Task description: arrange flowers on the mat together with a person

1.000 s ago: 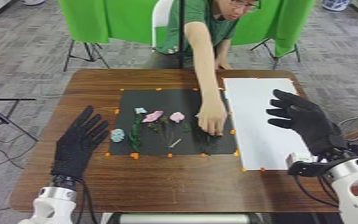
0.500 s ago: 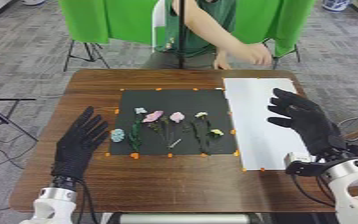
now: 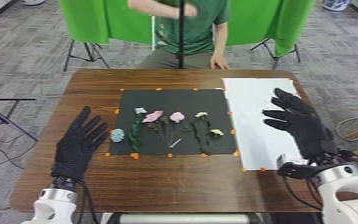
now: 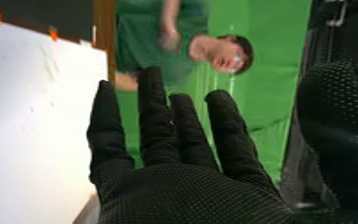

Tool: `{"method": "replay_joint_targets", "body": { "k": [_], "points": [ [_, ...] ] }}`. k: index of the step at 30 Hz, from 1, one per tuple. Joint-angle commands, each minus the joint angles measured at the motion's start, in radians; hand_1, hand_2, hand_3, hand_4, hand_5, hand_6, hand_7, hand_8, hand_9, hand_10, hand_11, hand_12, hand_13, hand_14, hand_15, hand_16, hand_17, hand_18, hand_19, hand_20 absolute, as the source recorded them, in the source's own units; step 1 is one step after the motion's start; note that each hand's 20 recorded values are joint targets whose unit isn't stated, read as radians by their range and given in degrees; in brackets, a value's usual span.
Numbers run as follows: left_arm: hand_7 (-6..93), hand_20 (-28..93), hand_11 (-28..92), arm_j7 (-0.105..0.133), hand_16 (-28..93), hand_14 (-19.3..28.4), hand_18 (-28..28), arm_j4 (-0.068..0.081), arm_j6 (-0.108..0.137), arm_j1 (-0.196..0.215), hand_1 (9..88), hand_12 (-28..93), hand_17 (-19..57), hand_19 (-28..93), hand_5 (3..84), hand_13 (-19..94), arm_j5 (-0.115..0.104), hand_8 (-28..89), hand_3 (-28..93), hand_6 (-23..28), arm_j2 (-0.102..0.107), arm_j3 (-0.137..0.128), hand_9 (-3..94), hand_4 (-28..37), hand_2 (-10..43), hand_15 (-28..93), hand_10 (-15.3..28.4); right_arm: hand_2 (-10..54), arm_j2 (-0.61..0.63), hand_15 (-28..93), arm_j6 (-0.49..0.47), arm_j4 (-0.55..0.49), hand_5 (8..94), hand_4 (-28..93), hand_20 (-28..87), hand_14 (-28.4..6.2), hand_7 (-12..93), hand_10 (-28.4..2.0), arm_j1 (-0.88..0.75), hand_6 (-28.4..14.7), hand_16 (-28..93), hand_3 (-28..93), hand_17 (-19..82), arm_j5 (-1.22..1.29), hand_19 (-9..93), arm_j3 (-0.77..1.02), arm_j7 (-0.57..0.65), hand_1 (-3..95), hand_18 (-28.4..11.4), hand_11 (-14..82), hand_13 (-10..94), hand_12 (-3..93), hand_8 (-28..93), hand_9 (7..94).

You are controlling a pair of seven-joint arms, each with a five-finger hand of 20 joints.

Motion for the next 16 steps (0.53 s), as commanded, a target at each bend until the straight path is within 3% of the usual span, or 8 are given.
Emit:
{"method": "replay_joint_targets", "body": {
  "k": [1, 6, 12, 16],
  "points": [
    [14.2, 10, 13, -0.018, 3, 13.3, 21.6, -0.002, -0.003, 0.019, 27.5, 15, -11.5, 43, 25.0, 20, 0.005, -9, 71, -0.1, -0.016, -0.01, 23.6, -23.4, 1.2, 24, 10.5, -0.6, -0.039, 30, -0.058, -0.026, 24.8, -22, 24, -11.8, 17, -13.3, -0.061, -5.3, 25, 88, 3, -0.008, 44, 0.059, -0.009, 19.1, -22.1, 5.4, 31, 22.3, -10, 24.3],
    [14.2, 10, 13, -0.02, 4, 13.3, 21.6, -0.002, 0.002, 0.015, 27.5, 16, -11.6, 43, 25.2, 20, 0.004, -9, 71, 0.0, -0.016, -0.007, 23.4, -23.4, 1.2, 24, 10.4, -0.8, -0.033, 32, -0.014, -0.021, 25.8, -22, 24, -11.9, 17, -13.3, -0.056, -5.3, 24, 88, 3, -0.001, 44, 0.045, -0.027, 19.1, -22.1, 5.8, 31, 22.5, -10, 25.1],
    [14.1, 10, 12, -0.018, 4, 13.1, 21.5, 0.0, 0.013, 0.005, 27.5, 16, -11.7, 43, 25.4, 19, 0.007, -9, 71, 0.2, -0.015, -0.005, 22.6, -23.4, 1.2, 24, 10.0, -0.7, -0.036, 30, -0.027, -0.018, 26.2, -22, 24, -11.7, 17, -13.2, -0.041, -5.3, 22, 88, 2, -0.016, 44, 0.04, -0.018, 19.3, -22.1, 6.3, 28, 22.5, -10, 25.2],
    [14.0, 10, 12, -0.009, 4, 12.3, 21.2, -0.005, 0.014, 0.011, 27.5, 16, -12.0, 43, 25.4, 17, 0.009, -9, 71, 0.2, -0.013, -0.004, 22.3, -23.2, 1.1, 20, 9.9, -1.0, -0.024, 17, 0.002, -0.014, 27.5, -22, 23, -14.5, 17, -9.0, -0.032, -3.5, 23, 88, 2, -0.037, 43, 0.023, -0.029, 19.5, -22.0, 5.4, 27, 22.3, -11, 26.3]
  ]
}}
